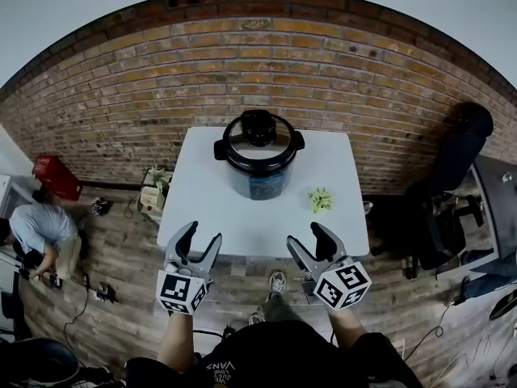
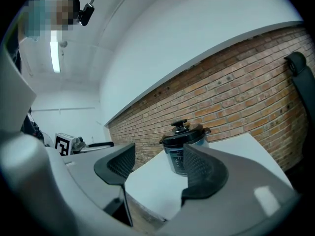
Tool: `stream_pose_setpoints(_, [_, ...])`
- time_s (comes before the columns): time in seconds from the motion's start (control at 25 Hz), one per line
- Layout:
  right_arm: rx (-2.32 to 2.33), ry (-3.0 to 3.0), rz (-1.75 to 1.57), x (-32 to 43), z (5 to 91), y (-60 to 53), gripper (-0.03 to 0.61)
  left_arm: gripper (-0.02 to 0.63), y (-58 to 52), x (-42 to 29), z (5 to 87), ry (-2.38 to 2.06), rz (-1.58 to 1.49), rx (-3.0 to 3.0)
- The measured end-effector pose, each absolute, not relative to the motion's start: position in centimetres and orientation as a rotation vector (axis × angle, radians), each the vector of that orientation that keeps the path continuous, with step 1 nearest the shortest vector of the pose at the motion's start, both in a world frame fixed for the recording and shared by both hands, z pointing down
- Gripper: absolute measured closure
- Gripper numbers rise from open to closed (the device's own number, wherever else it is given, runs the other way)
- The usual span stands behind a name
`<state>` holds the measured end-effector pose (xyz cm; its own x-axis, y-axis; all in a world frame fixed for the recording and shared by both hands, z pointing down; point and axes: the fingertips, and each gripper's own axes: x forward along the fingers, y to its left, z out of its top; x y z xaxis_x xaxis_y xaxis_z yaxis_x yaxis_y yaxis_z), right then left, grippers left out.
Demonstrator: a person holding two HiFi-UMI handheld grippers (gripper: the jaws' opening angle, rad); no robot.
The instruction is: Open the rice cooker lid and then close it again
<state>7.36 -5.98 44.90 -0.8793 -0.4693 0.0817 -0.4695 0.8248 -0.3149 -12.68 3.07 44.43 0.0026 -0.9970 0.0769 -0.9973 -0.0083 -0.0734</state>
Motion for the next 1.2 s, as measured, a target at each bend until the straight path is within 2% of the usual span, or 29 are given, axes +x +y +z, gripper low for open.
stream_pose_setpoints(0.24, [0.777, -2.952, 0.494, 7.7, 46.7, -3.5, 0.295, 0.424, 5.5, -10.7, 45.8, -2.167, 0.149, 2.226])
stream_pose_setpoints(0.44, [0.791, -2.938, 0.466, 8.2, 47.6, -2.3, 0.39, 0.538, 7.1, -9.6, 47.2, -2.145, 0.152, 2.188])
stream_pose_setpoints(0.6, [0.809, -2.921, 0.458, 8.6, 48.4, -1.6, 0.451, 0.594, 8.2, -9.4, 47.9, -2.162, 0.125, 2.172])
stream_pose_setpoints(0.76, [0.818, -2.902, 0.464, 8.6, 49.1, -1.0, 0.516, 0.612, 8.9, -9.1, 48.4, -2.135, 0.13, 2.153])
stream_pose_setpoints(0.84, [0.824, -2.897, 0.464, 8.6, 49.3, -0.8, 0.568, 0.612, 9.3, -9.0, 48.6, -2.135, 0.146, 2.152])
stream_pose_setpoints(1.2, [0.811, -2.87, 0.433, 8.0, 49.7, -0.1, 0.574, 0.612, 10.1, -9.0, 48.8, -2.149, 0.146, 2.141])
